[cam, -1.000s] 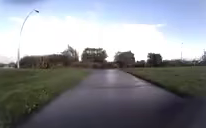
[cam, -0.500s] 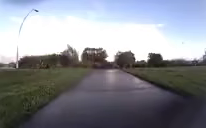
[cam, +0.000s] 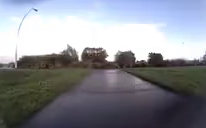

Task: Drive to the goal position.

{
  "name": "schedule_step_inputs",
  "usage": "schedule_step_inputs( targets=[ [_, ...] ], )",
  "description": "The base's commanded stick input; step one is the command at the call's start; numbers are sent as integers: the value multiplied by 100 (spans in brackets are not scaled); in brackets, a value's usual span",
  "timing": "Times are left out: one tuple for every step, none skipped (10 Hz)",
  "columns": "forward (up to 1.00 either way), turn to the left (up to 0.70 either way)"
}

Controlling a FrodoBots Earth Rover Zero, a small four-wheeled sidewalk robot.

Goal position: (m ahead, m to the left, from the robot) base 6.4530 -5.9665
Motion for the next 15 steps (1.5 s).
schedule_step_inputs(
  targets=[
    [45, 0],
    [45, 0],
    [45, 0],
    [45, 0],
    [45, 0],
    [45, 0],
    [45, 0],
    [45, 0],
    [45, 0],
    [45, 0],
    [45, 0],
    [45, 0],
    [45, 0],
    [45, 0],
    [45, 0]
  ],
)
